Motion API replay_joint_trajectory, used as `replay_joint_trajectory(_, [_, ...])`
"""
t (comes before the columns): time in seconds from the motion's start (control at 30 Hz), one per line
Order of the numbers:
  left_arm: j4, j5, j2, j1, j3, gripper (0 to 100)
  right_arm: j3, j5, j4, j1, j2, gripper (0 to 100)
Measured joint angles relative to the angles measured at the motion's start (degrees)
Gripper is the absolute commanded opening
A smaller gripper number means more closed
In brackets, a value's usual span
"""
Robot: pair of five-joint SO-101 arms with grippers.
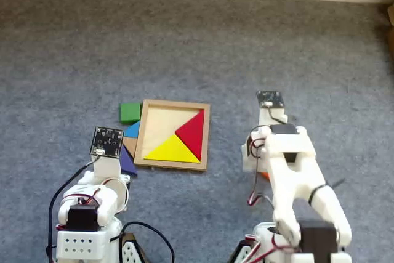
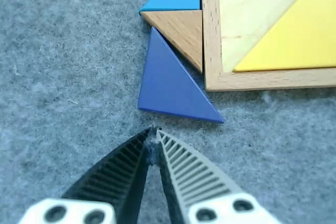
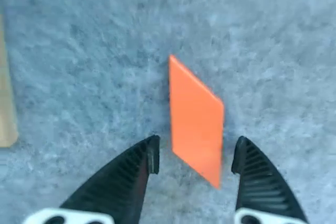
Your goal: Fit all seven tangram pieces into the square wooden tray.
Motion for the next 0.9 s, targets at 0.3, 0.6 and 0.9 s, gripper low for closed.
replay_joint_trajectory(0.3, [0.0, 0.0, 0.0, 0.0, 0.0, 1, -1.4, -0.2, -1.3, 0.0, 4.0, 21.1])
replay_joint_trajectory(0.6, [0.0, 0.0, 0.0, 0.0, 0.0, 1, -1.6, -0.2, -1.6, 0.6, 4.0, 8.4])
replay_joint_trajectory(0.9, [0.0, 0.0, 0.0, 0.0, 0.0, 1, -3.3, 3.0, -1.8, 0.4, 4.4, 0.4])
